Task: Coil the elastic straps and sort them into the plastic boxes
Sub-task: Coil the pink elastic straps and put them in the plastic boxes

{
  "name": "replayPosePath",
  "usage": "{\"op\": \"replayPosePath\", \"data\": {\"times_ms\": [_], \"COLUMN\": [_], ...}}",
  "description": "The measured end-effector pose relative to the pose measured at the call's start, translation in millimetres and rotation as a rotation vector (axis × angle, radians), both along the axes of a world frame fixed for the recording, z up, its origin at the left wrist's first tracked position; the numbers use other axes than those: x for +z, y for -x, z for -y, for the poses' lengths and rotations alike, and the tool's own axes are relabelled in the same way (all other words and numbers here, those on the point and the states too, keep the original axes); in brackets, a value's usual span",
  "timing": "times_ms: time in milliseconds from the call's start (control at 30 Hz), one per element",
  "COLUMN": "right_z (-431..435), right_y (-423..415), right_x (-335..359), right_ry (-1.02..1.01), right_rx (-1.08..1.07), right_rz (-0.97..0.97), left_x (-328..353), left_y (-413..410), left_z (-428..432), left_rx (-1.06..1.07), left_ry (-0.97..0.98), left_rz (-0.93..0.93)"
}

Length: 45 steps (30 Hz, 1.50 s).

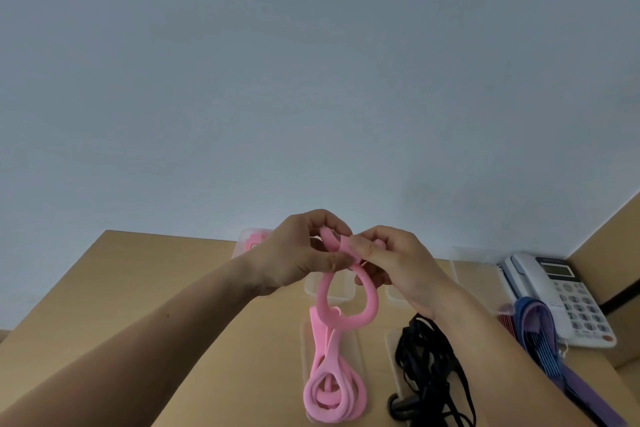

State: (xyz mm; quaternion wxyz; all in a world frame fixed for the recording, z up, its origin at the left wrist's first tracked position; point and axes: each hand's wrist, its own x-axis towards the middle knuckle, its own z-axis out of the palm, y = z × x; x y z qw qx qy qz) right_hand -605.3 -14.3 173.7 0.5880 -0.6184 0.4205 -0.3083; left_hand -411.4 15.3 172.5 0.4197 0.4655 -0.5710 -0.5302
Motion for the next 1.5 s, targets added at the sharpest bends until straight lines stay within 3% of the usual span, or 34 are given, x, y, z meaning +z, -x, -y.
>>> {"op": "replayPosePath", "data": {"times_ms": [300, 533, 667, 933, 1100, 1300, 1400, 1500], "right_z": [-2.2, -3.1, -1.8, 2.5, 0.8, 0.9, -0.4, -1.9], "right_y": [1.4, 1.1, -1.8, 4.2, 0.1, 2.0, 3.0, 3.1], "right_x": [-7.5, -10.6, -13.5, -11.4, -4.8, -3.8, -2.5, -2.9], "right_ry": [0.125, 0.217, 0.268, 0.161, 0.042, 0.046, 0.066, 0.072], "right_rx": [-0.037, -0.023, -0.029, 0.031, 0.022, 0.016, 0.002, 0.012], "right_rz": [0.119, 0.104, 0.064, 0.074, 0.120, 0.076, 0.095, 0.163], "left_x": [8.2, 12.5, 10.9, 9.3, 6.7, 3.4, 3.3, 4.2], "left_y": [-2.8, -6.2, -4.1, -3.5, 0.9, 7.9, 9.9, 6.6], "left_z": [-2.2, -4.0, -3.4, -5.9, -6.8, -9.2, -9.8, -6.7], "left_rx": [-0.124, -0.132, -0.030, 0.013, -0.007, 0.061, 0.076, 0.029], "left_ry": [-0.167, -0.233, -0.179, -0.021, 0.089, 0.280, 0.238, 0.081], "left_rz": [0.089, -0.013, 0.020, 0.046, 0.109, 0.270, 0.290, 0.197]}}
